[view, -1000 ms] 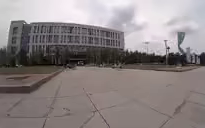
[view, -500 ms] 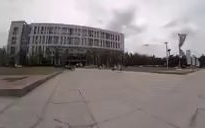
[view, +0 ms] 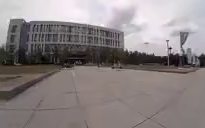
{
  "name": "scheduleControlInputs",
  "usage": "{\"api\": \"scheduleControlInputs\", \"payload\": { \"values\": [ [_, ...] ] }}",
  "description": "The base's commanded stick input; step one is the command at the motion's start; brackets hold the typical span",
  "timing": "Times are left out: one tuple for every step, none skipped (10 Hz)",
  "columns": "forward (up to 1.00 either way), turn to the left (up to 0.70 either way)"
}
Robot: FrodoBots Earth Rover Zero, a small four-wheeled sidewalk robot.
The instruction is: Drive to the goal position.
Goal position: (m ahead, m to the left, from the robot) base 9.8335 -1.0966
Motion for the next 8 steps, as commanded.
{"api": "scheduleControlInputs", "payload": {
  "values": [
    [0.60, 0.00],
    [0.60, 0.00],
    [0.60, 0.00],
    [0.60, 0.00],
    [0.60, 0.00],
    [0.60, 0.00],
    [0.60, 0.00],
    [0.60, 0.00]
  ]
}}
